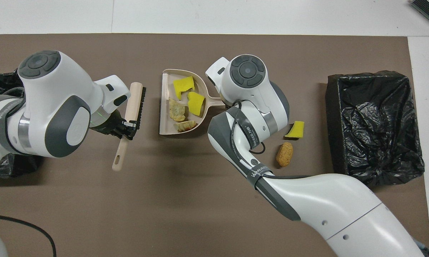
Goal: Sweep and dump trash in bin
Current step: 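Carry the dustpan to the bin with the right gripper and tip it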
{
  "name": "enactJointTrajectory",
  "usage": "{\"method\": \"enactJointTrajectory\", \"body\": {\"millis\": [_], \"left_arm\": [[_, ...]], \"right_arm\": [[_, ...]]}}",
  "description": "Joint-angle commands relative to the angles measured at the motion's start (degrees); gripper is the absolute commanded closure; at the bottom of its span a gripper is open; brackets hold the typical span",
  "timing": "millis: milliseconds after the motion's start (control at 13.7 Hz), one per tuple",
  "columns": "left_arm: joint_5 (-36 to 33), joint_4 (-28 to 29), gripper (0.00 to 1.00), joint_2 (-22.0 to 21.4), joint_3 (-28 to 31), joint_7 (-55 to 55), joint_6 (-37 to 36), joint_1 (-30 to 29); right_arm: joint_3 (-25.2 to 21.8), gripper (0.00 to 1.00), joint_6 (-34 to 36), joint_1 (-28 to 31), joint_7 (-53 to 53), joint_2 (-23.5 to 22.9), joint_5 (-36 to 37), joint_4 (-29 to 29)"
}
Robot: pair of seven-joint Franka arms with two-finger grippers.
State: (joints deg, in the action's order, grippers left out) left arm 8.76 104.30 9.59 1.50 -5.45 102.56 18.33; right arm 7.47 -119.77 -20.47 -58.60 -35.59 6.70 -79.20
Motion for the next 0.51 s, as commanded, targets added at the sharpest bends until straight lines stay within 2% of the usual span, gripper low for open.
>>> {"method": "enactJointTrajectory", "body": {"millis": [0,73,219,364,437], "left_arm": [[-1.37,10.62,1.0,-9.65,0.08,-5.26,-0.08,3.27],[-1.37,14.14,1.0,-12.46,-0.01,-6.75,0.53,4.94],[-1.2,18.02,1.0,-15.47,-0.36,-11.57,0.89,8.8],[-1.11,21.89,1.0,-17.76,-0.45,-19.74,3.24,15.56],[-1.11,25.91,1.0,-19.51,-0.36,-21.95,6.91,18.99]], "right_arm": [[1.05,1.0,-1.25,5.08,-8.61,8.93,-3.79,-10.15],[0.97,1.0,-0.9,7.09,-12.38,12.0,-4.15,-13.4],[0.97,1.0,1.89,10.96,-18.8,17.54,-4.16,-18.07],[0.97,1.0,6.2,15.09,-24.52,20.55,-4.16,-18.71],[0.97,1.0,7.7,17.2,-26.64,21.78,-4.16,-18.62]]}}
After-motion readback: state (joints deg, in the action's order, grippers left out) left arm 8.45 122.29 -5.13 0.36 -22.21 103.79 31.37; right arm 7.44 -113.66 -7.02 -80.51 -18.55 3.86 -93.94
